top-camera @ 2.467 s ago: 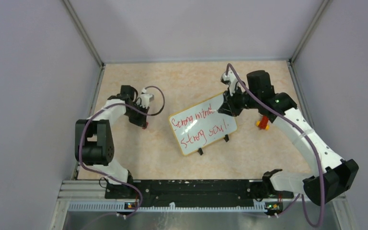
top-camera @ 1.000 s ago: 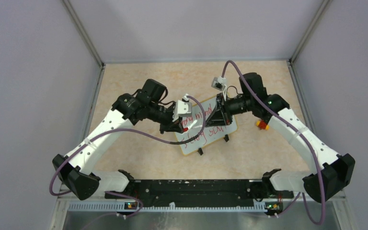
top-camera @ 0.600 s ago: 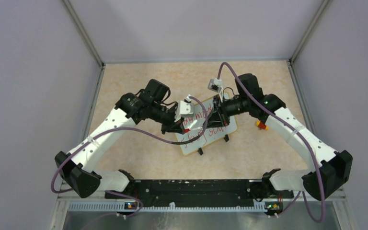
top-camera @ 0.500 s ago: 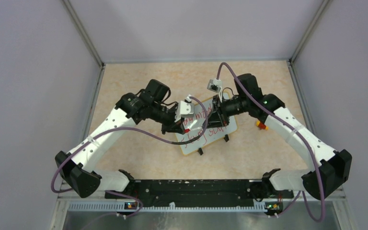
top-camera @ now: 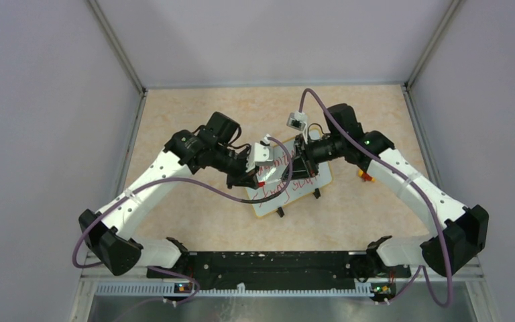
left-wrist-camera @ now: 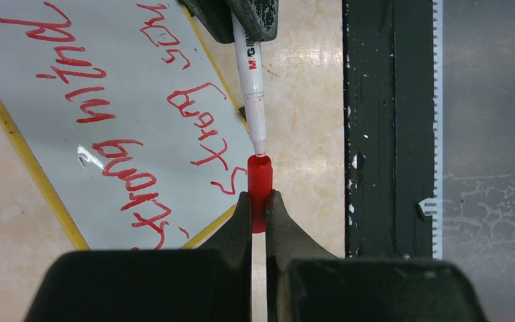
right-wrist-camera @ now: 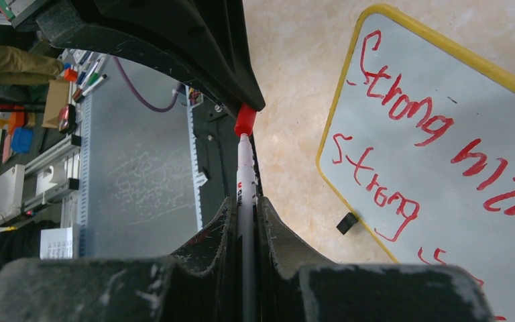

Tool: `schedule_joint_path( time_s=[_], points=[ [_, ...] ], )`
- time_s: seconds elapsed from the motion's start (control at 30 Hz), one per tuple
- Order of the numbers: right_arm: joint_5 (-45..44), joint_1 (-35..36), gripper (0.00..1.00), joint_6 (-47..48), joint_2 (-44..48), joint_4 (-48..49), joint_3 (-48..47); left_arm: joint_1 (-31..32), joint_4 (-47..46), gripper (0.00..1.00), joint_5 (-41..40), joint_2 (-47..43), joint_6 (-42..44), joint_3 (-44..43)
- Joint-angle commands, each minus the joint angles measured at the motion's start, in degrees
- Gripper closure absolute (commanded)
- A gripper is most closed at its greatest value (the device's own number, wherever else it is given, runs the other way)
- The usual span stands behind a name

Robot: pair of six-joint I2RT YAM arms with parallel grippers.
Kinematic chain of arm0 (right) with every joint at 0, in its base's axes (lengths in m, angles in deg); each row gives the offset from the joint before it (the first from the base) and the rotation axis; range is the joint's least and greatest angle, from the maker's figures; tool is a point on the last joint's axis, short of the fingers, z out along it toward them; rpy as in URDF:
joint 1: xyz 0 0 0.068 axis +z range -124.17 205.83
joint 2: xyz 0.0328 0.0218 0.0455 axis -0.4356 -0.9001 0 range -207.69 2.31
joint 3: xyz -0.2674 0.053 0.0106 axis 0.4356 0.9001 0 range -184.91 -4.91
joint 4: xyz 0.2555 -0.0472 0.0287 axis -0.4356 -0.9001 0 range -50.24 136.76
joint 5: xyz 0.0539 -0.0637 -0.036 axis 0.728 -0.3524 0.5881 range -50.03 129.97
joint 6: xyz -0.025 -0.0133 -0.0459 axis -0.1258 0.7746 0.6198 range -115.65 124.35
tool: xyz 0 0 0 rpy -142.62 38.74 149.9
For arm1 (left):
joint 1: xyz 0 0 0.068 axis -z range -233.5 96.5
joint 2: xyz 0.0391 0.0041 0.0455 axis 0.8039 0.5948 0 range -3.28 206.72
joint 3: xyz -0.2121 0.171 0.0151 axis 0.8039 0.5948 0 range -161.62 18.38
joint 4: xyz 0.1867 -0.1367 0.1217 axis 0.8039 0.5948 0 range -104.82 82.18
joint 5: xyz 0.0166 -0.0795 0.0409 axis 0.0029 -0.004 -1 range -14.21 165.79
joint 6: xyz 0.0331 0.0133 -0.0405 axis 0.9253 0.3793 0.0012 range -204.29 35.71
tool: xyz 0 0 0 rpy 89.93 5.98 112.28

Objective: Write a sentence on the whiteboard
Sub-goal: Insert the pen cap into the whiteboard marker.

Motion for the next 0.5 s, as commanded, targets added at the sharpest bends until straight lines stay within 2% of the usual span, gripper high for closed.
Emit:
schedule_joint_path(
  time_s=[0.0,0.3,0.47],
  points=[
    [-0.9,1.1,1.00,0.3,-0.6,1.2,-2.3,0.8,-1.3,1.00,0.3,0.4,-0.6,-0.4],
    [-3.1,1.7,1.00,-0.6,-2.3,0.6,-2.9,3.7,-1.1,1.00,-5.9,1.9,-0.5,-1.1],
    [-6.4,2.3,1.00,-0.9,-2.6,1.3,-2.2,4.1,-3.0,1.00,-5.3,2.8,-3.5,-2.2]
  ],
)
